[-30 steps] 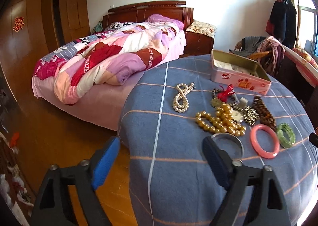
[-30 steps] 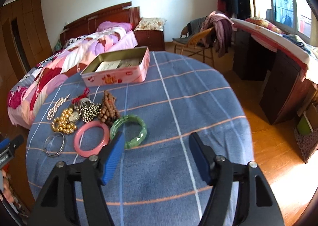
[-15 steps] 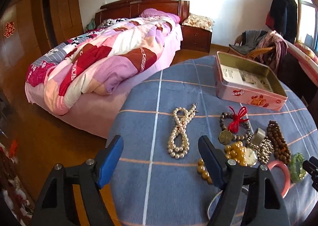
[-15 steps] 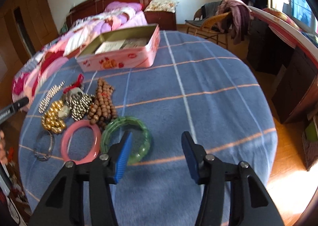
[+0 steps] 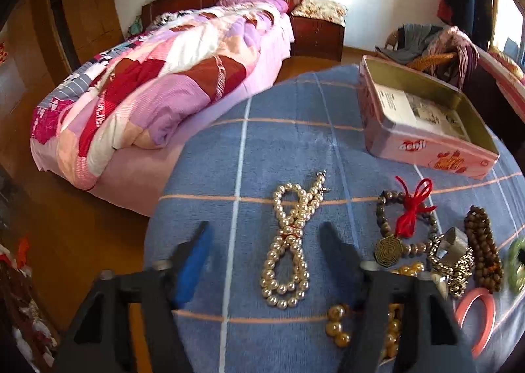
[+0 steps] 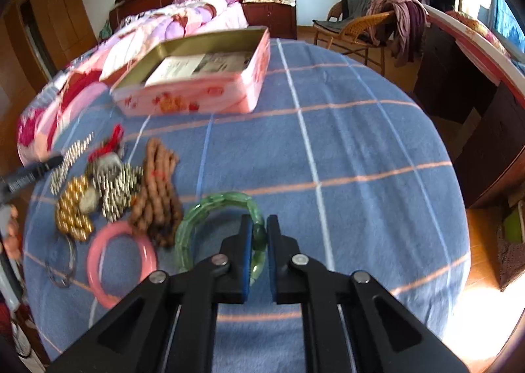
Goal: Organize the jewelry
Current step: 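Grasp the pearl necklace with the left tool while the right tool grasps the green jade bangle, then lower the pearl necklace and jade bangle into the pink tin and release both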
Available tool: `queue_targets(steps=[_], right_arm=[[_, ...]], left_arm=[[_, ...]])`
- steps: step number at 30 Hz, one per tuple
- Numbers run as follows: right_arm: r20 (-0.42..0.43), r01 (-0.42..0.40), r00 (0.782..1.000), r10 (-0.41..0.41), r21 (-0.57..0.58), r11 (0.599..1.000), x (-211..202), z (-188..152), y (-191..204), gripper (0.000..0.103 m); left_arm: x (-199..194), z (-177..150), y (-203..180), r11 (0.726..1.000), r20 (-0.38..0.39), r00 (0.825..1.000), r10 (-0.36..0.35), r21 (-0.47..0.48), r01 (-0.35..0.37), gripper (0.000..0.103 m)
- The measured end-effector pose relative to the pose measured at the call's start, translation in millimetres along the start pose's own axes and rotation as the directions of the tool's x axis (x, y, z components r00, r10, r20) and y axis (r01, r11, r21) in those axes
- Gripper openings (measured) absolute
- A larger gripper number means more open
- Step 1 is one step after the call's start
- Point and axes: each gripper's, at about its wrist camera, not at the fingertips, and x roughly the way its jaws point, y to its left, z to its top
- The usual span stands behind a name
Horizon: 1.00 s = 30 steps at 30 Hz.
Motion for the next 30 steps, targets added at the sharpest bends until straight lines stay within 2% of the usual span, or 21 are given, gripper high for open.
queue_targets(steps=[1,5,6,7,8,13,16,20,22,24,26,30], right_arm=[[0.006,-0.007,1.000,0.007,0.011,1.000,-1,5,-2,0.011],[0.030,-0.021,0.999,0.020,0.041,0.999,-3,23,-9,0.011],[0.035,-0.021,0.999,0.020,0.042,0.999,-3,26,-9,0.011],[0.041,-0.021,0.999,0.019,0.043,0.999,-3,29,-9,0.011],[0.047,-0.022,0.999,0.020,0.044,0.999,-2,32,-10,0.011],[0.057,-0.040,0.998,0.038,0.036,0.999,3,45,-5,0.011],[0.082,-0.049,0.996,0.047,0.024,0.999,0,55,-2,0.011],[0.127,-0.058,0.990,0.057,0.004,0.998,-2,78,5,0.011],[0.154,-0.062,0.986,0.061,-0.001,0.998,-2,89,9,0.011],[0.185,-0.065,0.981,0.065,-0.005,0.998,0,101,13,0.011],[0.208,-0.069,0.976,0.068,-0.003,0.998,6,113,17,0.011],[0.233,-0.067,0.970,0.062,0.012,0.998,25,134,22,0.011]], left_arm=[[5,0,0,1.000,-0.019,1.000,-0.016,-0.005,0.016,0.042],[8,-1,-7,0.999,-0.019,1.000,-0.012,0.035,0.013,0.039],[10,-1,-9,0.999,-0.020,1.000,-0.008,0.049,0.009,0.035],[12,-2,-11,0.998,-0.029,0.999,-0.020,0.054,0.021,0.016],[12,-1,-11,0.998,-0.023,0.999,-0.045,0.047,0.046,0.013],[12,2,-7,0.995,-0.017,0.995,-0.098,0.018,0.098,0.012],[-3,7,-5,0.993,0.034,0.992,-0.118,0.012,0.118,0.012],[-30,28,-9,0.983,0.113,0.977,-0.183,0.022,0.181,0.012],[-46,42,-17,0.977,0.162,0.963,-0.214,0.042,0.210,0.012],[-58,57,-27,0.963,0.199,0.942,-0.270,0.062,0.263,0.012],[-61,75,-40,0.947,0.216,0.922,-0.322,0.085,0.310,0.012],[-56,102,-68,0.927,0.237,0.896,-0.375,0.111,0.358,0.012]])
